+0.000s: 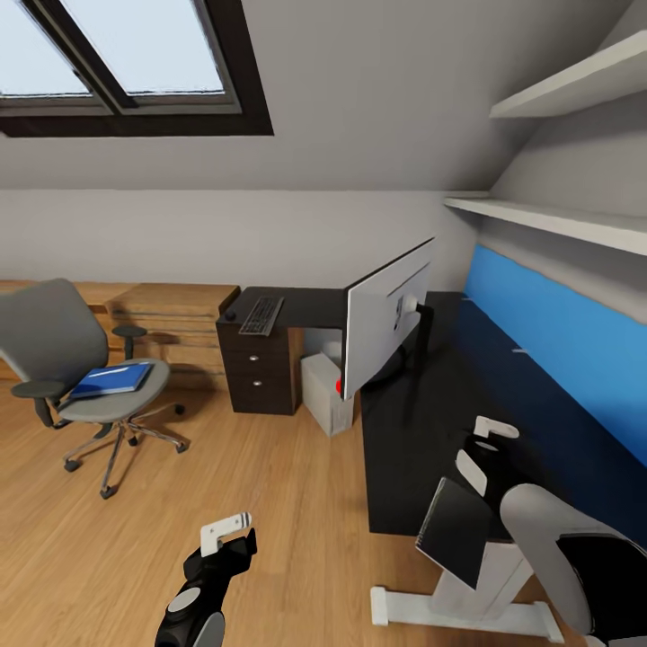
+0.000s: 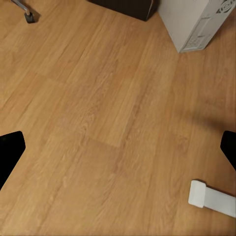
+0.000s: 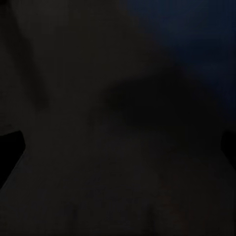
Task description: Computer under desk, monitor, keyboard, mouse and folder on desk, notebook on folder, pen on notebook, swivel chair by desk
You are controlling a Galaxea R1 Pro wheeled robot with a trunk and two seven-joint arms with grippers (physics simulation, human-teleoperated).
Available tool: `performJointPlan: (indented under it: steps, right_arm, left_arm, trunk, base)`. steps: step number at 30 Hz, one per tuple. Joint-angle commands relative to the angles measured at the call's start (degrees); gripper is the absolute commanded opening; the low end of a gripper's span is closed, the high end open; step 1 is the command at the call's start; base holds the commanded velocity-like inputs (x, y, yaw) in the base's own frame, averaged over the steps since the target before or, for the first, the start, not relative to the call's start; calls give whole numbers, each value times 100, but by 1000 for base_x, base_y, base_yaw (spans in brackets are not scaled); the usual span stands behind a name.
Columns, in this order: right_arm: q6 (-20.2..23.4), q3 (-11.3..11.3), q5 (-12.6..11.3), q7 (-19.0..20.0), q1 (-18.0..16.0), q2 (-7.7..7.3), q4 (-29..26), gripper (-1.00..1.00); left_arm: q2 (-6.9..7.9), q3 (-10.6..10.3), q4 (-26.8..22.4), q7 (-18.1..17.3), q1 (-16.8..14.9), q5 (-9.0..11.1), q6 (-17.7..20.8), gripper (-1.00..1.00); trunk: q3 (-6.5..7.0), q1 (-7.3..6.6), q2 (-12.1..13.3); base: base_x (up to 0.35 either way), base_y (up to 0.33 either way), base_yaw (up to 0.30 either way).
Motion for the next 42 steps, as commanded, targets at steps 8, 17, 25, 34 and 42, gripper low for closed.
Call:
performJointPlan:
  steps: [8, 17, 25, 34, 42]
  right_arm:
    - [1763, 31, -34, -72, 1187, 205, -2990, 100]
    - [2881, 39, -258, -292, 3547, 266, -7068, 100]
    - [2961, -153, -1913, -321, 3756, 277, -7486, 100]
    - [2935, -1272, -3285, -296, 3763, 253, -7098, 100]
    - [2933, -1290, -3287, -289, 3763, 245, -7033, 100]
  left_arm:
    - [1, -8, -8, 45, -4, 33, 16, 100]
    - [1, -8, -8, 43, -4, 31, 16, 100]
    - [10, -8, -8, 43, -4, 39, 14, 100]
    - [10, -8, -6, 43, -4, 40, 15, 100]
    - [10, -8, -6, 43, -2, 40, 14, 100]
  trunk:
    - [66, -88, 158]
    - [66, -88, 158]
    - [66, -88, 158]
    - [66, -88, 158]
    - [66, -88, 158]
  base:
    - [0, 0, 0]
    - [0, 0, 0]
    - [-58, 0, 0]
    - [-316, 0, 0]
    - [-334, 0, 0]
